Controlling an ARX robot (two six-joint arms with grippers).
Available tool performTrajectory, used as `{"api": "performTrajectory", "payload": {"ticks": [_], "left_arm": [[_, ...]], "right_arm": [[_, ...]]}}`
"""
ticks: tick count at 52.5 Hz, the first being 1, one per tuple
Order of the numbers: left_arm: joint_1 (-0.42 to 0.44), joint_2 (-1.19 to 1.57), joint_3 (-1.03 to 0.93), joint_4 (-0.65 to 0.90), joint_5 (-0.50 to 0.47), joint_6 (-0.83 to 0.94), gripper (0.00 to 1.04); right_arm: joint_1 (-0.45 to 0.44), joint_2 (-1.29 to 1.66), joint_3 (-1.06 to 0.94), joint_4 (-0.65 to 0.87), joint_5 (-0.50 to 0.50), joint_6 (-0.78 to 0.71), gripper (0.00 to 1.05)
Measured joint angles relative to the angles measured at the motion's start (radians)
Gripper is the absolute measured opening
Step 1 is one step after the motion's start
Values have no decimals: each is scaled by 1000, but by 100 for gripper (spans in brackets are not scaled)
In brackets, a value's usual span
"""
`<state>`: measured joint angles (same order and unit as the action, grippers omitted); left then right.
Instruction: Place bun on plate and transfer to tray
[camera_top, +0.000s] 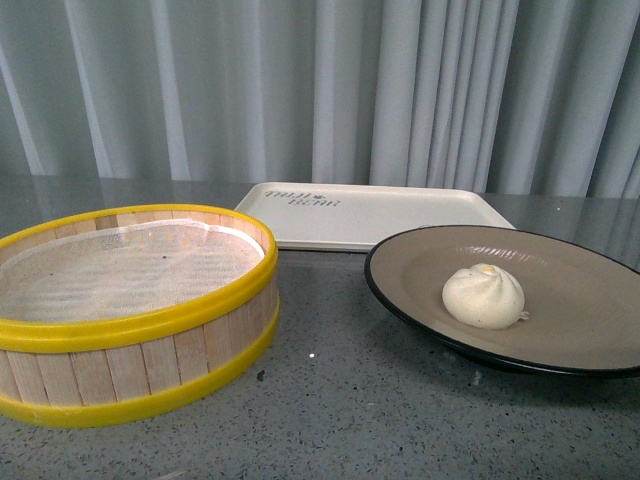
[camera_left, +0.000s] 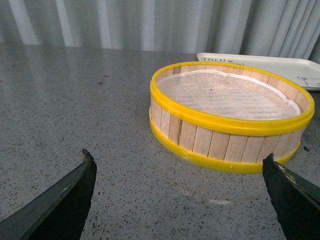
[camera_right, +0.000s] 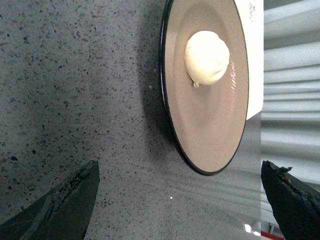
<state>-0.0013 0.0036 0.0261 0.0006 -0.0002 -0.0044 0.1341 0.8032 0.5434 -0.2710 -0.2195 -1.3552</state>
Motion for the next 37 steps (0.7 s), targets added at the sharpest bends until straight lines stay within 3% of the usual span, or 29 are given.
{"api": "performTrajectory", "payload": {"ticks": [13, 37], "left_arm": [[0, 0, 0, 0, 0, 0, 98], [0, 0, 0, 0, 0, 0, 98]], "right_arm": [[-19, 178, 52, 71, -34, -127, 96], [31, 397, 105, 283, -48, -68, 96]]}}
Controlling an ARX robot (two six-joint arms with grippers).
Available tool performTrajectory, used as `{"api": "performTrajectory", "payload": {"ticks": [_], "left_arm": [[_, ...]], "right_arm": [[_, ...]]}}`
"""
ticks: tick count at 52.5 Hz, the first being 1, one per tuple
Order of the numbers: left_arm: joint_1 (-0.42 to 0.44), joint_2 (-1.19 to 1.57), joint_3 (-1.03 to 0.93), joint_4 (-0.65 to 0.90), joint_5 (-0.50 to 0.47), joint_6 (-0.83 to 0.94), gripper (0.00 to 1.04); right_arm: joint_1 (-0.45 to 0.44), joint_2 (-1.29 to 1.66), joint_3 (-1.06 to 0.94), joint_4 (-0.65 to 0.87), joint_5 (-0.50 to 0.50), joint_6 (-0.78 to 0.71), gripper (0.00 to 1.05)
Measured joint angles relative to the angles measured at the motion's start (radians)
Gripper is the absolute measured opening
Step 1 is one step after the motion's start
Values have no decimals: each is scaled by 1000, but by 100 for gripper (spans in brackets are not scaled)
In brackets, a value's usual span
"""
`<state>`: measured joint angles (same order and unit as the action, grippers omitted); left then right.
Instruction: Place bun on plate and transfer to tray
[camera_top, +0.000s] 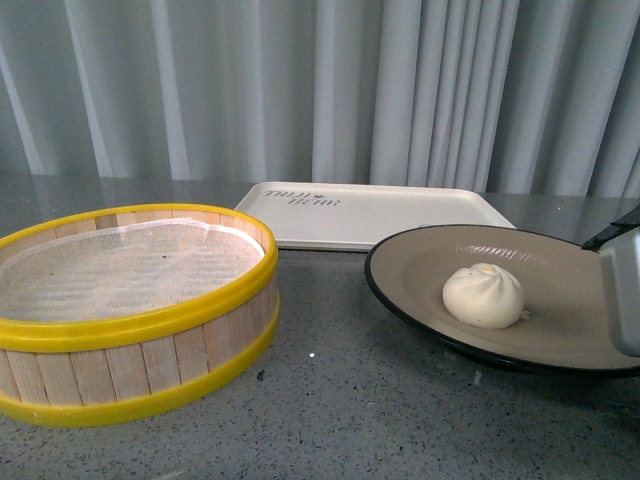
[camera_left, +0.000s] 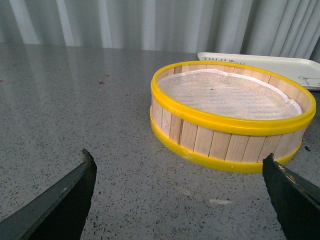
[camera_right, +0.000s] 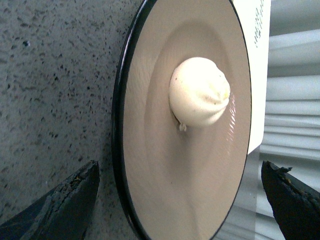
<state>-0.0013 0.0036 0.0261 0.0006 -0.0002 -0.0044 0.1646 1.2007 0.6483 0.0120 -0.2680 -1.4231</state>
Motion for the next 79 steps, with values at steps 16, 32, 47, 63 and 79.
{"api": "performTrajectory", "payload": {"ticks": [16, 32, 47, 63, 79], "left_arm": [[0, 0, 0, 0, 0, 0, 98], [0, 0, 0, 0, 0, 0, 98], [0, 0, 0, 0, 0, 0, 98], [0, 0, 0, 0, 0, 0, 98], [0, 0, 0, 0, 0, 0, 98]], "right_arm": [[29, 89, 11, 41, 39, 18, 95], [35, 132, 20, 53, 50, 16, 55], [60, 117, 24, 56, 83, -43, 4], [60, 90, 28, 56, 95, -127, 3], [6, 83, 131, 92, 82, -195, 3]]}}
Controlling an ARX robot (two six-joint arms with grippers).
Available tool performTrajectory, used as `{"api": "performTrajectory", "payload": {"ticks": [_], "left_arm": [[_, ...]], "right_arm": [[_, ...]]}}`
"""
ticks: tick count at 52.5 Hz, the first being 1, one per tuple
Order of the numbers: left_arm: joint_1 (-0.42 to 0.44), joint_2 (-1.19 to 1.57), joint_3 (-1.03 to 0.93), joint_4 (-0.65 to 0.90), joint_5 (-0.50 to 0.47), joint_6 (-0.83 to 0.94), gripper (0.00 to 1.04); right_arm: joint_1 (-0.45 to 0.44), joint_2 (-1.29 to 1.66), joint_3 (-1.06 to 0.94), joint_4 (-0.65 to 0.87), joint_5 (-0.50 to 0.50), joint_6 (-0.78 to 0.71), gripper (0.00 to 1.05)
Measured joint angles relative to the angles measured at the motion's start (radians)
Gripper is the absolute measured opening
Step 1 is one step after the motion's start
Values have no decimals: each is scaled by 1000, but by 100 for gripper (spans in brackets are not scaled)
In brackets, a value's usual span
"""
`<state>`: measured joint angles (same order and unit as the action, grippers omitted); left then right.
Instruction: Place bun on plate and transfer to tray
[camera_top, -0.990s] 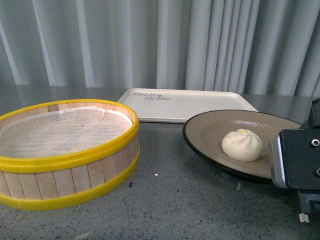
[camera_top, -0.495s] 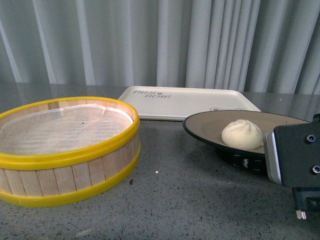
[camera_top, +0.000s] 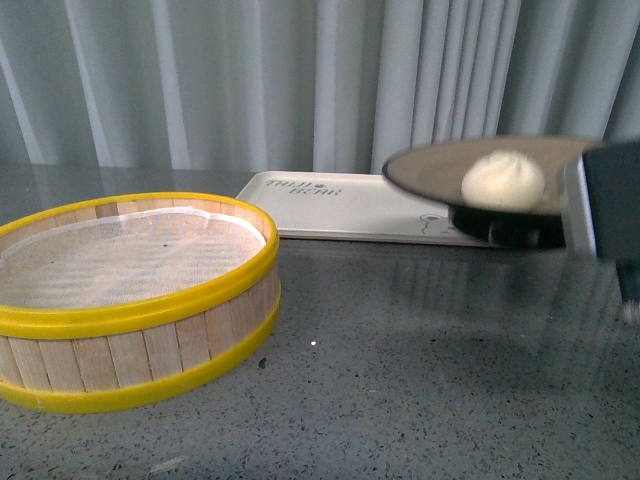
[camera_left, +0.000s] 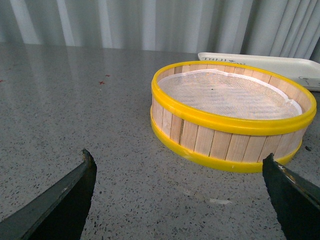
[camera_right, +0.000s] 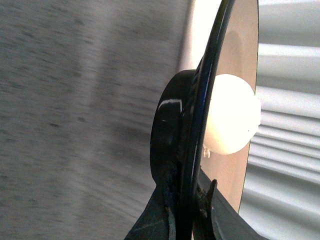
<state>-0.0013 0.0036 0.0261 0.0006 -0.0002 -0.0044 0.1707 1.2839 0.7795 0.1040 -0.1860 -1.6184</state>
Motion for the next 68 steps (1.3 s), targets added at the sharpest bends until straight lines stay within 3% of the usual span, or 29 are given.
{"api": "performTrajectory", "payload": {"ticks": [13, 22, 35, 68], "left_arm": [[0, 0, 0, 0, 0, 0, 98], [0, 0, 0, 0, 0, 0, 98], [0, 0, 0, 0, 0, 0, 98], [0, 0, 0, 0, 0, 0, 98]], "right_arm": [[-95, 176, 203, 158, -59, 24, 3], [-107, 372, 330, 190, -125, 5, 3], [-105, 617, 575, 159, -147, -10, 3], [-87, 845, 798, 61, -196, -23, 3]]}}
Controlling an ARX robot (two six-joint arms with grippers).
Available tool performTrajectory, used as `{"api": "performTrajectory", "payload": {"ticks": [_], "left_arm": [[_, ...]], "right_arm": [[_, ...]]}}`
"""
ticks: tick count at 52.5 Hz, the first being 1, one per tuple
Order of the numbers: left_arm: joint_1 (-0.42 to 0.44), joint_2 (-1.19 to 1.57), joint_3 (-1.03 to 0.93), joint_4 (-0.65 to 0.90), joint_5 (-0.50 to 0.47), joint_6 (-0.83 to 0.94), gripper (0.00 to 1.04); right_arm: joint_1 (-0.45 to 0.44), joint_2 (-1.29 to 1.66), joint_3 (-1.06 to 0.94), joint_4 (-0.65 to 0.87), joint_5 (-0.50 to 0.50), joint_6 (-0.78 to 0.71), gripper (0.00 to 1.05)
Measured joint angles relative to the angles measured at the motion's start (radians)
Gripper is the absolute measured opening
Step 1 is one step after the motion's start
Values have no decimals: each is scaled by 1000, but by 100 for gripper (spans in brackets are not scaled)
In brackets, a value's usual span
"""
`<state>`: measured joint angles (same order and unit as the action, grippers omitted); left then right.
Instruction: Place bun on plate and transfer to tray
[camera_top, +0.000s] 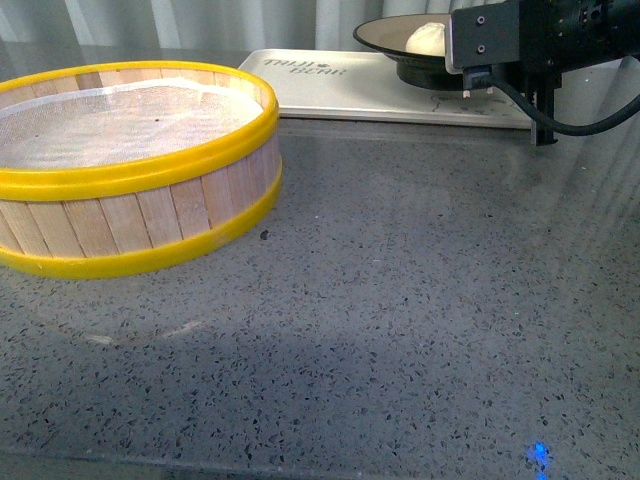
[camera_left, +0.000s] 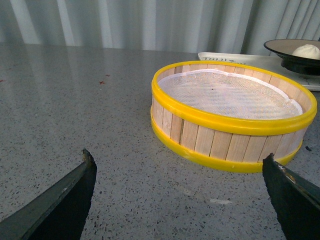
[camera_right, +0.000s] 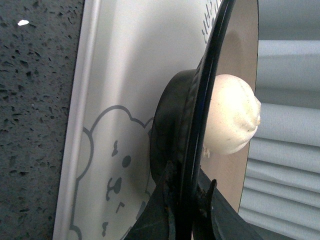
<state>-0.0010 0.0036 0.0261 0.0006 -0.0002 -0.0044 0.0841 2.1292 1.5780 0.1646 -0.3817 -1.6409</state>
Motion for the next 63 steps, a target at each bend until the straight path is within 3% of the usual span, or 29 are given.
{"api": "performTrajectory", "payload": {"ticks": [46, 51, 63], "left_arm": [[0, 0, 0, 0, 0, 0, 98], [0, 0, 0, 0, 0, 0, 98], [0, 0, 0, 0, 0, 0, 98]], "right_arm": [[25, 9, 11, -67, 17, 68, 3], [26, 9, 10, -63, 18, 68, 15], [31, -23, -31, -32, -7, 101, 61]]}}
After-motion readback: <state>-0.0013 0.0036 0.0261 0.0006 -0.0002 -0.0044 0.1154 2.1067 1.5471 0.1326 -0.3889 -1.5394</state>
